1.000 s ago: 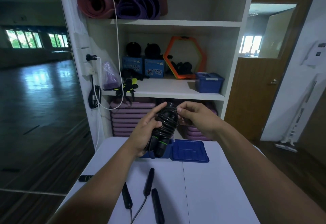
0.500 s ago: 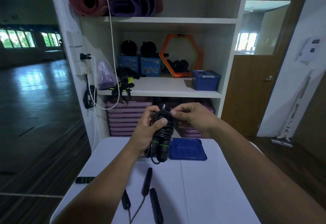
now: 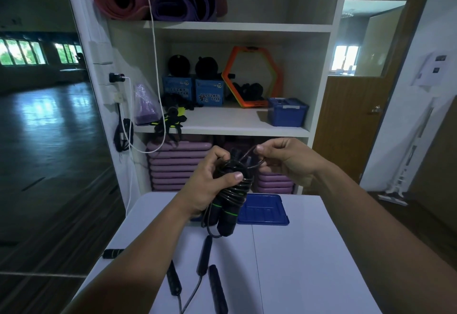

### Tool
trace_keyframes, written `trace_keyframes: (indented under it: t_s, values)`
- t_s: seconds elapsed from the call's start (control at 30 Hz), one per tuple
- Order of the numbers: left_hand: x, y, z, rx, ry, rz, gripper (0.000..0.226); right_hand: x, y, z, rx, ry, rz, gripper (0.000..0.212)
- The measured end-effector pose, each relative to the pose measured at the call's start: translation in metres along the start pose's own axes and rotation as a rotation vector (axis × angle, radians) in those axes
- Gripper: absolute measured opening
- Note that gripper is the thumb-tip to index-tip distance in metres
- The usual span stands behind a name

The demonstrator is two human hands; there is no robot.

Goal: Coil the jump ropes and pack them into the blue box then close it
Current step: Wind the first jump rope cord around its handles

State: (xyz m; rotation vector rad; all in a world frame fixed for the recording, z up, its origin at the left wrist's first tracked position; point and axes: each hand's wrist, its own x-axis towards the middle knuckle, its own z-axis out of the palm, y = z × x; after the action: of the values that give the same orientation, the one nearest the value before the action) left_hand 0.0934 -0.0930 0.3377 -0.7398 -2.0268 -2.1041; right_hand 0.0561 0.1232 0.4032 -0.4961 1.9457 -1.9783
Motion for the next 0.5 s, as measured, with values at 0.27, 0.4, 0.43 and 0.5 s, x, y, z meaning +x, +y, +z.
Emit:
trace_keyframes:
  t_s: [0.27, 0.4, 0.43, 0.5]
  values:
    - [-0.001, 0.005, -0.004, 0.202, -0.004, 0.075, 0.035, 0.009, 0.014, 0.014, 0.09, 0.014, 0.113, 0.006]
    - [-0.003, 0.007, -0.008, 0.276, 0.071, 0.092, 0.064, 0.014, 0.022, 0.024, 0.11, 0.026, 0.15, 0.014]
    - [-0.003, 0.007, -0.01, 0.292, 0.092, 0.103, 0.063, 0.015, 0.023, 0.027, 0.107, 0.021, 0.152, 0.015]
    - [-0.002, 0.007, -0.014, 0.318, 0.13, 0.121, 0.059, 0.017, 0.024, 0.032, 0.099, 0.003, 0.152, 0.015]
